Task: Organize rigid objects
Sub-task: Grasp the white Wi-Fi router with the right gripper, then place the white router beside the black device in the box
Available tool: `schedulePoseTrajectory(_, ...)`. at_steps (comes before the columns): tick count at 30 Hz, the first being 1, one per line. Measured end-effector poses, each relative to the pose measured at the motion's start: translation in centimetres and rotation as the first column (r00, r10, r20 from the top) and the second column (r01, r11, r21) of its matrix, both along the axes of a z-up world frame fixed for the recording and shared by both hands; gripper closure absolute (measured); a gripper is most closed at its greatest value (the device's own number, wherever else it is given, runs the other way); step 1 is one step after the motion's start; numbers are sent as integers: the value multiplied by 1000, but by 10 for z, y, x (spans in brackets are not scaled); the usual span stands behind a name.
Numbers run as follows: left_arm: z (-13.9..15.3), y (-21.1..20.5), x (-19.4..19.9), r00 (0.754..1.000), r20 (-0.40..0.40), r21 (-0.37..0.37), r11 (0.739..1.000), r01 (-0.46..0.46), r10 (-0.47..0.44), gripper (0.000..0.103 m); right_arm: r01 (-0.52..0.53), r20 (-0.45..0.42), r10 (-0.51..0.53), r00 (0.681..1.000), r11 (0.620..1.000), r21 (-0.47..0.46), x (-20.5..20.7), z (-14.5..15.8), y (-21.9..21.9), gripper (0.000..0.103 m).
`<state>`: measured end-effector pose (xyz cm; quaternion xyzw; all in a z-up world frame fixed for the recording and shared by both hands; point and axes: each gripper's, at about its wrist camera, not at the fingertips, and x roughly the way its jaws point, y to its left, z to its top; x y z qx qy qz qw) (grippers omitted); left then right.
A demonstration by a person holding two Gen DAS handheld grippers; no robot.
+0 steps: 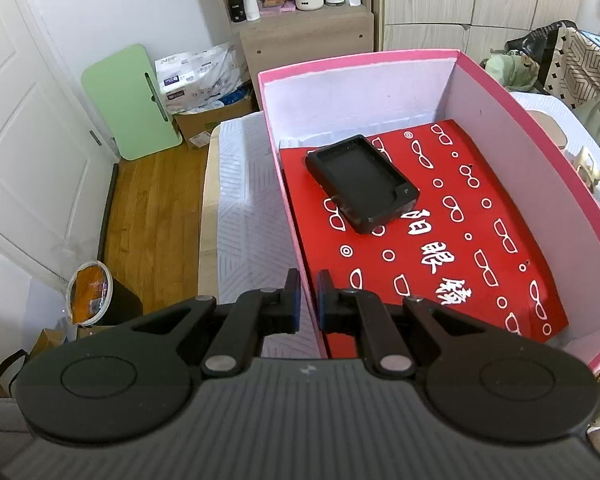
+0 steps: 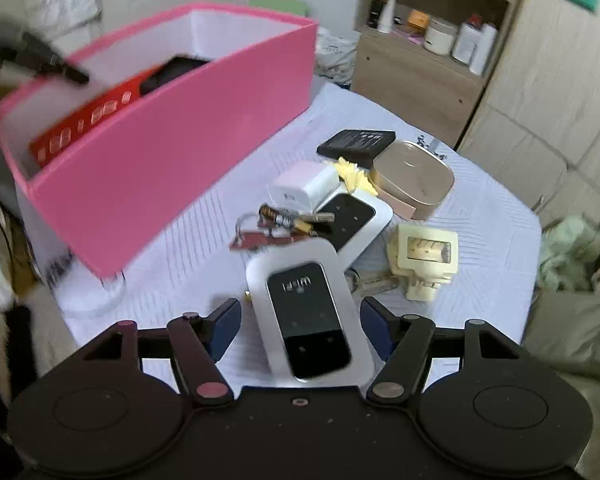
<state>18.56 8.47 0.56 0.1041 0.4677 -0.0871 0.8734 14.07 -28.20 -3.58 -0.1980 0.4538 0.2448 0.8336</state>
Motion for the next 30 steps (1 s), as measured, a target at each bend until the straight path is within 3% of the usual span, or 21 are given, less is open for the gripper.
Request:
schedulePoseTrajectory(9, 0, 1, 2, 1000, -8, -4, 1000, -4, 4, 96, -93, 49, 98, 994, 991, -91, 6, -21, 6, 30)
schedulePoseTrajectory(11, 0, 0, 1, 1000, -11, -5, 1000, -5, 5, 96, -73, 41, 76, 996, 995, -63, 10, -21, 4, 31)
schedulePoseTrajectory(12, 0, 1, 1, 1000, -11, -5, 1000, -6, 6, 96, -60, 21, 61, 998, 997, -41, 12, -20, 3, 38)
schedulePoseTrajectory(21, 1, 3, 2, 1000, -18, -7, 1000, -10, 9, 96, 19, 59, -26, 998, 993, 115, -1, 13, 11, 38)
schedulePoseTrajectory(30, 1, 1, -1, 1000, -17, 2, 1000, -3, 3, 96, 45, 40, -60, 997, 950, 308, 17, 90, 39, 38)
